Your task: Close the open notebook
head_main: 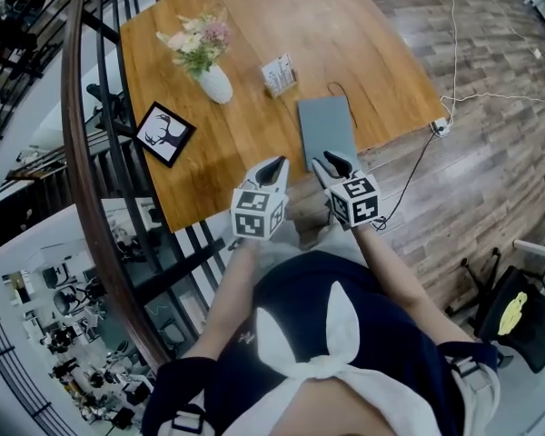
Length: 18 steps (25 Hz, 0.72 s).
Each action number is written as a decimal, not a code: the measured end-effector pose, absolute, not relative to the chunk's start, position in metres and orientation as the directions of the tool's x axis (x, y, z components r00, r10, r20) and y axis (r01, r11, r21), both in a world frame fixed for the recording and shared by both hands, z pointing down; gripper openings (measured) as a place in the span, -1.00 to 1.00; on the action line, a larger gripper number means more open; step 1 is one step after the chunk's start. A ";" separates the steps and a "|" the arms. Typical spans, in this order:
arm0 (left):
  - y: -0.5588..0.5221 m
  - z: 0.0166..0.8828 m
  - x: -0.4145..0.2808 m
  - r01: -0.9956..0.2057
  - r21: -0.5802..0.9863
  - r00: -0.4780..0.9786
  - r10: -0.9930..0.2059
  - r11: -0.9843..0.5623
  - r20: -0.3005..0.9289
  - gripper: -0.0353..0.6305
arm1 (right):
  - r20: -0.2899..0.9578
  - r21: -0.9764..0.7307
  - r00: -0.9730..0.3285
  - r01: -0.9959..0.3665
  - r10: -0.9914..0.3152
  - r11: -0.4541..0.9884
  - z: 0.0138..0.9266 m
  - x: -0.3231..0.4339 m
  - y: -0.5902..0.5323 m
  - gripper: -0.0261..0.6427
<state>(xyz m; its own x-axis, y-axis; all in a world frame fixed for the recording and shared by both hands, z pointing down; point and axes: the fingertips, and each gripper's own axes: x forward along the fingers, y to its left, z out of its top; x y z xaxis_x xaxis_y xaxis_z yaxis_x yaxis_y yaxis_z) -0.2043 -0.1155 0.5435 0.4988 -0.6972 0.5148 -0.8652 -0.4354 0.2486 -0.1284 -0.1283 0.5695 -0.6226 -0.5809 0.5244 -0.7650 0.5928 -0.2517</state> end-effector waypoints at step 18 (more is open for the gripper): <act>-0.116 0.499 -0.165 -0.832 0.303 0.552 -0.744 -0.464 0.377 -0.82 | 0.366 -0.221 -0.621 -0.781 -0.693 0.583 0.494 -0.105 -0.124 -0.93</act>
<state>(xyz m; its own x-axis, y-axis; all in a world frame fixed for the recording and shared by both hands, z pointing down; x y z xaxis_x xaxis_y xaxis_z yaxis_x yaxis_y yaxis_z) -0.1652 -0.1158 0.4990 0.5517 -0.7439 0.3771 -0.8325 -0.4637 0.3032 -0.1045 -0.1243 0.4944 -0.6212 -0.6930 0.3660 -0.7814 0.5834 -0.2215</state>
